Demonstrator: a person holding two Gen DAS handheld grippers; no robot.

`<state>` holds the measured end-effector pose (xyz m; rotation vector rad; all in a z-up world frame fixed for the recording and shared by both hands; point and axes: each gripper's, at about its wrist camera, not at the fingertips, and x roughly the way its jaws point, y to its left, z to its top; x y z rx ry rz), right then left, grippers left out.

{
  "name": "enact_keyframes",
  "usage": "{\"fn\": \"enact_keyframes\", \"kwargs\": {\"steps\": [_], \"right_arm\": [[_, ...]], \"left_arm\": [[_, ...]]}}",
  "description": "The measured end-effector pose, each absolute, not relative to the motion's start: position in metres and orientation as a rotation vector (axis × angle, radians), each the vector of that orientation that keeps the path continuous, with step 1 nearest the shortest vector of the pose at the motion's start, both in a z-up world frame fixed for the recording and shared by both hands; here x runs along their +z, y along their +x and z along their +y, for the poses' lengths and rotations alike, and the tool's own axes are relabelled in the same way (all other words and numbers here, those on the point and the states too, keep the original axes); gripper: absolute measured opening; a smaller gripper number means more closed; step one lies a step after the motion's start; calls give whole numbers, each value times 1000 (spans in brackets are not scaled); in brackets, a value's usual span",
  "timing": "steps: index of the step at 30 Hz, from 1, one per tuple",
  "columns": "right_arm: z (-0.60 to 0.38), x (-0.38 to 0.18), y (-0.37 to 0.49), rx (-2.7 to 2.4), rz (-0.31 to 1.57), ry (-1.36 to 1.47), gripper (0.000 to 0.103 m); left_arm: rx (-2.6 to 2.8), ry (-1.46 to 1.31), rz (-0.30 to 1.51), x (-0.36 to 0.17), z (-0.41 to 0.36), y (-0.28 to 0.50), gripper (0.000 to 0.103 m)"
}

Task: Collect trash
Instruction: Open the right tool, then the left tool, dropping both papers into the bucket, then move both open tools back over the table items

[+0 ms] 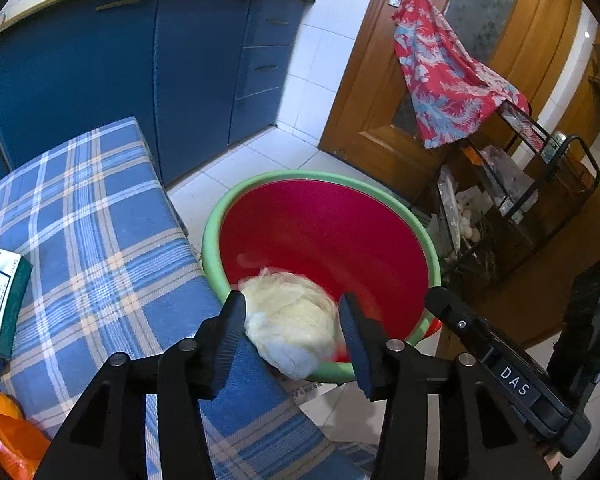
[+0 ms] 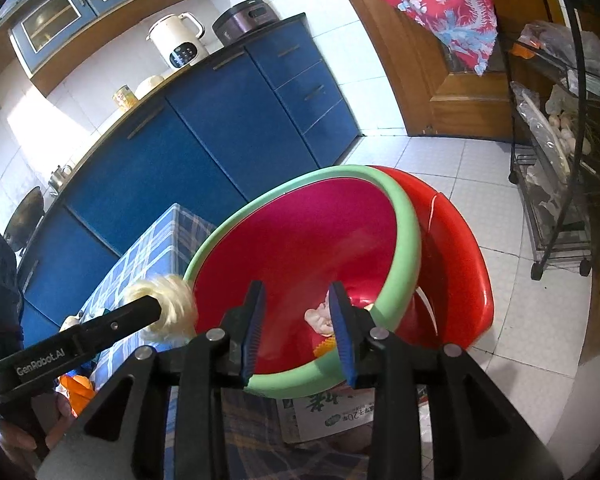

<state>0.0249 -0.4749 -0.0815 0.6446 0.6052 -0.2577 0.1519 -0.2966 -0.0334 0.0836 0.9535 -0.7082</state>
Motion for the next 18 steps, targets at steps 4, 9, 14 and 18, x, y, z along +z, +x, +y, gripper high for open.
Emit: {"fn": "enact_keyframes", "kwargs": {"steps": [4, 9, 14, 18], "right_arm": [[-476, -80, 21, -258, 601, 649, 35], [-473, -74, 17, -257, 594, 649, 35], [-469, -69, 12, -252, 588, 649, 35], [-463, -64, 9, -247, 584, 644, 40]], "left_arm": [[-703, 81, 947, -29, -294, 149, 50], [-689, 62, 931, -22, -283, 147, 50], [-667, 44, 914, -13, -269, 145, 51], [-638, 26, 902, -7, -253, 144, 51]]}}
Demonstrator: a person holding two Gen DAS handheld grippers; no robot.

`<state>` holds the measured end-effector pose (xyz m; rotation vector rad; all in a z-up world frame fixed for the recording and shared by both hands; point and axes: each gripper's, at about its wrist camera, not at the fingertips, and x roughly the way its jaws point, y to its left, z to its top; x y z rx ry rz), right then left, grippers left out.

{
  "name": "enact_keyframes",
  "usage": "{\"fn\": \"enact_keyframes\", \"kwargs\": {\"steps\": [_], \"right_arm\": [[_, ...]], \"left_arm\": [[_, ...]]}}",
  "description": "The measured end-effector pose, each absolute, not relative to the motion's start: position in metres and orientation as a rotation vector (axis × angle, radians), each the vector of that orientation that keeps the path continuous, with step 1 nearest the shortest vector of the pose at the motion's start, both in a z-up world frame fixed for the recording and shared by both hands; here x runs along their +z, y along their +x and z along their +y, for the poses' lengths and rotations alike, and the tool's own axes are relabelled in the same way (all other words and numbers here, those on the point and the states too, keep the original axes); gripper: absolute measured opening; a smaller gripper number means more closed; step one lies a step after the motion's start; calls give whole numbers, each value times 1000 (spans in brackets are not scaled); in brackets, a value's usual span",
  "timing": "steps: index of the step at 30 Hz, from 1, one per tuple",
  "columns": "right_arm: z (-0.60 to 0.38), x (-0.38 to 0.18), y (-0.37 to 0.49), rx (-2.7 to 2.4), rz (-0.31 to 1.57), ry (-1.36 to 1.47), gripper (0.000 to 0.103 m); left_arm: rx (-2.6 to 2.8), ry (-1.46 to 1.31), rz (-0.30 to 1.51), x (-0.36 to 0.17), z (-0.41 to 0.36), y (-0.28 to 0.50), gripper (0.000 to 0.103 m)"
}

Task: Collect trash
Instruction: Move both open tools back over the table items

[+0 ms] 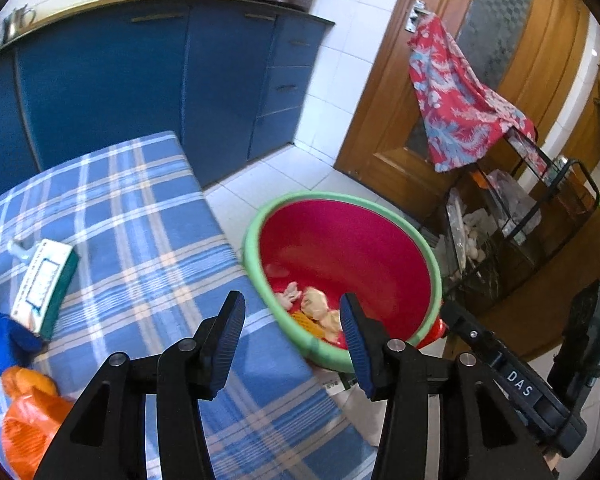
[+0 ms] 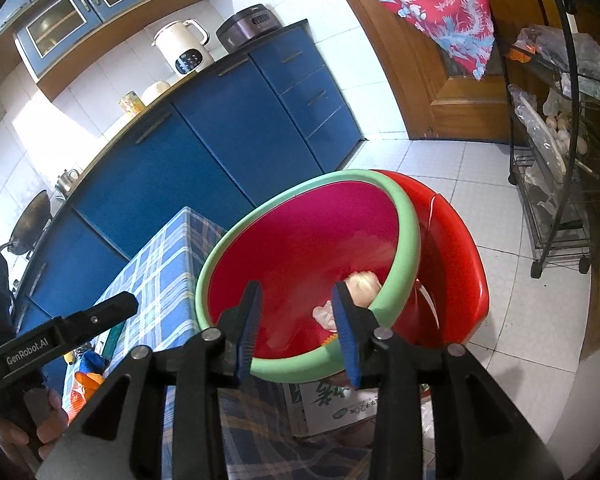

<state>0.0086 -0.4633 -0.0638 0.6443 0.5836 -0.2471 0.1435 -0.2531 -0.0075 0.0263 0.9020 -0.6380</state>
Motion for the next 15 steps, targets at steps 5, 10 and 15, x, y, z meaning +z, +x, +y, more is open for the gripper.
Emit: {"fn": "enact_keyframes", "kwargs": {"steps": [5, 10, 15], "right_arm": [[-454, -58, 6, -238, 581, 641, 42], [-441, -52, 8, -221, 584, 629, 45], [-428, -46, 11, -203, 590, 617, 45]], "left_arm": [[-579, -1, 897, -6, -228, 145, 51], [-526, -39, 899, -6, -203, 148, 51], [-463, -65, 885, -5, -175, 149, 51]]}}
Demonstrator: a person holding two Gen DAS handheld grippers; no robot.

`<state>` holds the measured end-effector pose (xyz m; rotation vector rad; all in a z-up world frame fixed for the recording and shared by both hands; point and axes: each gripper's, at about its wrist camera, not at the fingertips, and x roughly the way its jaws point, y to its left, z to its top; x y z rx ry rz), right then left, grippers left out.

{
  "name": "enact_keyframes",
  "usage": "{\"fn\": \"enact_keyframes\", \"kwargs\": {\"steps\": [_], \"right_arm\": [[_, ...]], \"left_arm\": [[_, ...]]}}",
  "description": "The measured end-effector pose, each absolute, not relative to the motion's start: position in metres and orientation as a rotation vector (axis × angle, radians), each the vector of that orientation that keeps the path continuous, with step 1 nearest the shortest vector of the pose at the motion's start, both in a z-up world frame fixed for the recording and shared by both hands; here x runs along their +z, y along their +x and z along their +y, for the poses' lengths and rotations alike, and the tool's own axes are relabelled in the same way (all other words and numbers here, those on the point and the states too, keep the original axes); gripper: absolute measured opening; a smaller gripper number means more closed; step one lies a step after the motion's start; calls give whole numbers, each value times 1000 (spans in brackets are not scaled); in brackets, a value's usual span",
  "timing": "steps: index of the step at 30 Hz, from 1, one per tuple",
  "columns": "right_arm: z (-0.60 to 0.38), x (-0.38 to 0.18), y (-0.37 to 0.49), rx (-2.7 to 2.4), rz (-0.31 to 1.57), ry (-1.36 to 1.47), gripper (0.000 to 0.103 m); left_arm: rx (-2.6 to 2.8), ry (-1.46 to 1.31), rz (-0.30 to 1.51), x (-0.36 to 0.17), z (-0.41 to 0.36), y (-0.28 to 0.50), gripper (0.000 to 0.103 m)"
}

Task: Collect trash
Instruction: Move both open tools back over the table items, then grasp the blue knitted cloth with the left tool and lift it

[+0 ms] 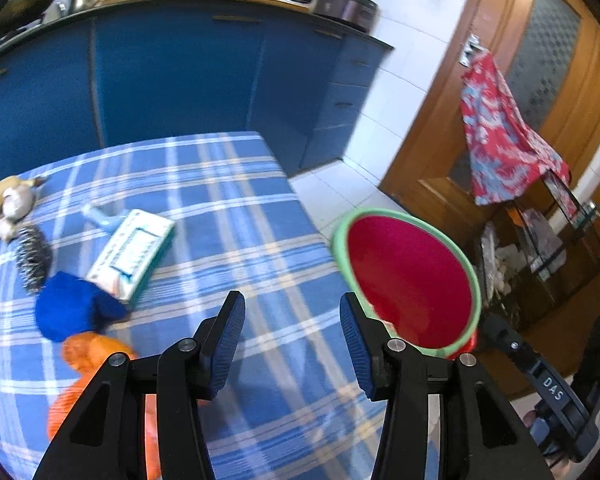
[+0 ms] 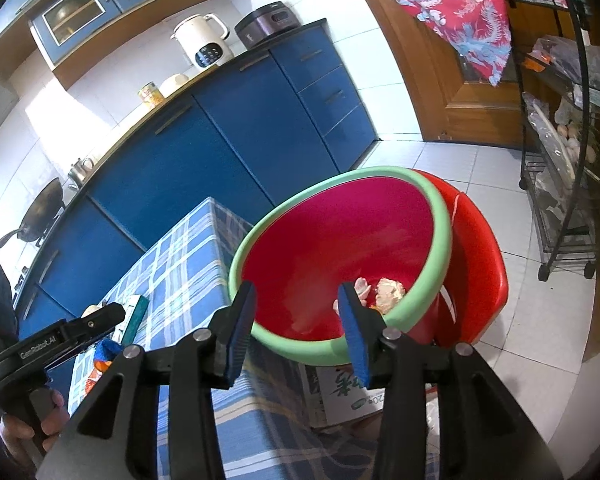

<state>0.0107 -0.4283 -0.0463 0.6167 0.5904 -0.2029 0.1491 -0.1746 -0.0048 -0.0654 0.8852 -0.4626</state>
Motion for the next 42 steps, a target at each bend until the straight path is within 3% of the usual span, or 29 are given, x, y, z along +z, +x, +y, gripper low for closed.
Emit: {"fn": "enact_keyframes", "kwargs": {"steps": [18, 23, 39, 42], "right_arm": [[-384, -40, 30, -144, 638, 557, 45], [-371, -40, 38, -130, 659, 537, 45], [-343, -46, 56, -99, 711, 495, 45], [-340, -46, 56, -92, 713, 491, 45]], "left_arm": [[-160, -142, 890, -23, -62, 178, 57], [-102, -157, 910, -35, -42, 187, 65], [-139, -221, 967, -68, -31, 200, 64], [-142, -214, 958, -69, -32, 199, 54]]}}
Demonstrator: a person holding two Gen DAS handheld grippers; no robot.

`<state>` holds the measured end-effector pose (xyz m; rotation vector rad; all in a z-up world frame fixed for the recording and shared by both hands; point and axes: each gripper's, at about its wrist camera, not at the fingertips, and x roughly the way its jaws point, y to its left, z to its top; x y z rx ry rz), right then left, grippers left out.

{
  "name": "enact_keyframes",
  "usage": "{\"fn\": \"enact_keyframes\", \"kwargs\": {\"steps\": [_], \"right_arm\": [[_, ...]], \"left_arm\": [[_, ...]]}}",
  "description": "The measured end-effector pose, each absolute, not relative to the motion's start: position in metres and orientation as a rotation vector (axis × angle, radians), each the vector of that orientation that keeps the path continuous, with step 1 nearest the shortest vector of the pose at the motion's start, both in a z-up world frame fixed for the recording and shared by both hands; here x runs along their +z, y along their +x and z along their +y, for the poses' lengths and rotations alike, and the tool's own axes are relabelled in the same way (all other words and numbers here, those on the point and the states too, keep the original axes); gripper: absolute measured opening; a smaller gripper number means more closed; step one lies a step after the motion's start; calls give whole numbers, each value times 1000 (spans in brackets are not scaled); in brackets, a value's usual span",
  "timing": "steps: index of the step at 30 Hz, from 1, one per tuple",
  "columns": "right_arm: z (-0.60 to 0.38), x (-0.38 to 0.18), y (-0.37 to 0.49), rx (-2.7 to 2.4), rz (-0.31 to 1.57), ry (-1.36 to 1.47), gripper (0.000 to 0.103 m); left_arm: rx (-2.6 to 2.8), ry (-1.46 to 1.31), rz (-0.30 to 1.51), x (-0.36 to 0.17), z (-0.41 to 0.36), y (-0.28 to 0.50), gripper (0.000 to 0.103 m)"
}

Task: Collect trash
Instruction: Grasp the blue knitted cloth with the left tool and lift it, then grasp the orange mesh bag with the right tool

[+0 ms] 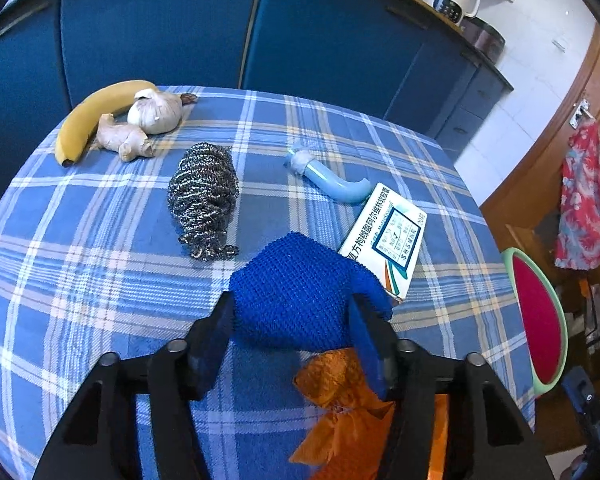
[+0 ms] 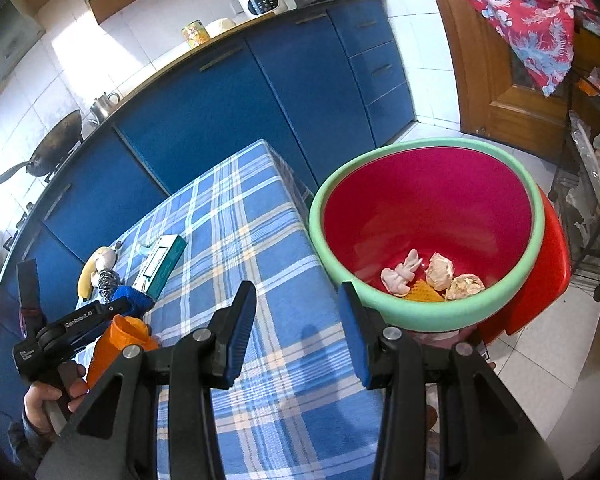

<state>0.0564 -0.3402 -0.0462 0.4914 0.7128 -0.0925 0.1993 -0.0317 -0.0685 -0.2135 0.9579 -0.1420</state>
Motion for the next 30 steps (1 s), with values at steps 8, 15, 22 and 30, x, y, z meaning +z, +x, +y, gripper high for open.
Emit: {"fn": "enact_keyframes", "kwargs": {"steps": [8, 15, 22, 30], "right_arm": [[-333, -40, 51, -79, 703, 483, 45], [-319, -32, 45, -51, 690, 471, 45], [-295, -26, 41, 1, 687, 459, 45], [-260, -27, 44, 72, 714, 429, 45]], "left_arm": [[-165, -261, 956, -64, -17, 191, 28], [-174, -272, 899, -40, -1, 170, 28], [-161, -278, 852, -22, 21, 146, 28], [-128, -272, 818, -11, 44, 126, 28]]}}
